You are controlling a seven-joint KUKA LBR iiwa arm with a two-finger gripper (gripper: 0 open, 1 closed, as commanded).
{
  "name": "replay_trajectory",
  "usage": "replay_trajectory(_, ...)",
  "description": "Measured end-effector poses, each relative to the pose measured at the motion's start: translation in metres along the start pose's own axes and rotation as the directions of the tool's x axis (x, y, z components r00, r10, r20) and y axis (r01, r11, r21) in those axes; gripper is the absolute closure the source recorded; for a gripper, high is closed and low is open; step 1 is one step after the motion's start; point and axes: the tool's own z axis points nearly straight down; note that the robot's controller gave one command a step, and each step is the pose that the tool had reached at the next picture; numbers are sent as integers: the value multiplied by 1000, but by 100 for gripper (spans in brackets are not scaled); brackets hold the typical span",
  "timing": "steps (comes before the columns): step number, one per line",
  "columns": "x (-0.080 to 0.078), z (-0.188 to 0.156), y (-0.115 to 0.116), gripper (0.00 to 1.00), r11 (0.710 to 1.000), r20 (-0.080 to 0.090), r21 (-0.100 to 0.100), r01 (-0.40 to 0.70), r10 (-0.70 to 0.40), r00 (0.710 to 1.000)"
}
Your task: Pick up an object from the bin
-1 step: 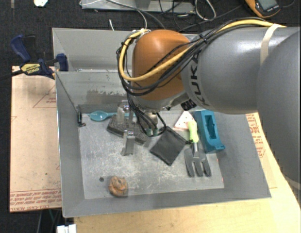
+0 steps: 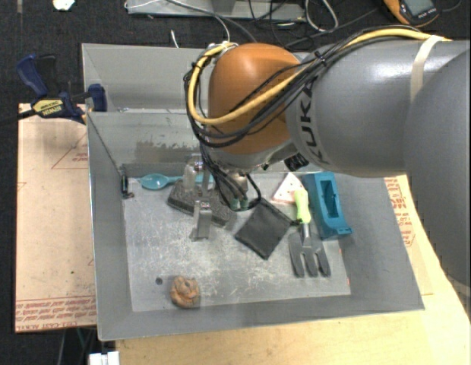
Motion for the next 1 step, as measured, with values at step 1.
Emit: replay_trajectory(1,-16,65,-22,0,994,2,-1,-108,108,994)
